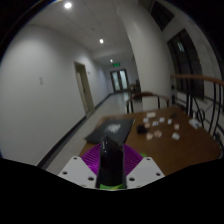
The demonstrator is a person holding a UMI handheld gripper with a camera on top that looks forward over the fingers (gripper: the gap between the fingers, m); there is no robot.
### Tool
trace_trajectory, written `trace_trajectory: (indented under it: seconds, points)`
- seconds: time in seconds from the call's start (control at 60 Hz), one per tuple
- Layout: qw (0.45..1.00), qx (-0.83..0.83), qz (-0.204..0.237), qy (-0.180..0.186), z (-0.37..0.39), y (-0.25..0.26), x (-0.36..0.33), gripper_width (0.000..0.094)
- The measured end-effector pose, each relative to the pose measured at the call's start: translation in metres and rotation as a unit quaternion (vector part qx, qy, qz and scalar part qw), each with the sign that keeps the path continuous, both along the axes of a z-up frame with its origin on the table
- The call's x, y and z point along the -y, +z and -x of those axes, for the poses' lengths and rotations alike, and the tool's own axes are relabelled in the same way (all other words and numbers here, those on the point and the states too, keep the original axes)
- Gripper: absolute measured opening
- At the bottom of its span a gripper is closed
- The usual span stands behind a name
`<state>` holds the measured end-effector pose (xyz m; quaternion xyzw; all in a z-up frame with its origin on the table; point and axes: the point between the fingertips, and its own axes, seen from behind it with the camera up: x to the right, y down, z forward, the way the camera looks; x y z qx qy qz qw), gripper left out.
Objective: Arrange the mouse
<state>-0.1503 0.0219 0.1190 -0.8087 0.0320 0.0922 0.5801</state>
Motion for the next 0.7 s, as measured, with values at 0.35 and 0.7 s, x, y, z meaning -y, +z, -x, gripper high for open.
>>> trace_trajectory:
  seconds: [0.35,0.7]
  points:
    - [0.992,0.099,0.082,-0.018,0.008,-0.109,0.002,0.0423]
    - [0.982,0.091,0.118,0.115,-0.015,-0.066,0.099,0.0848]
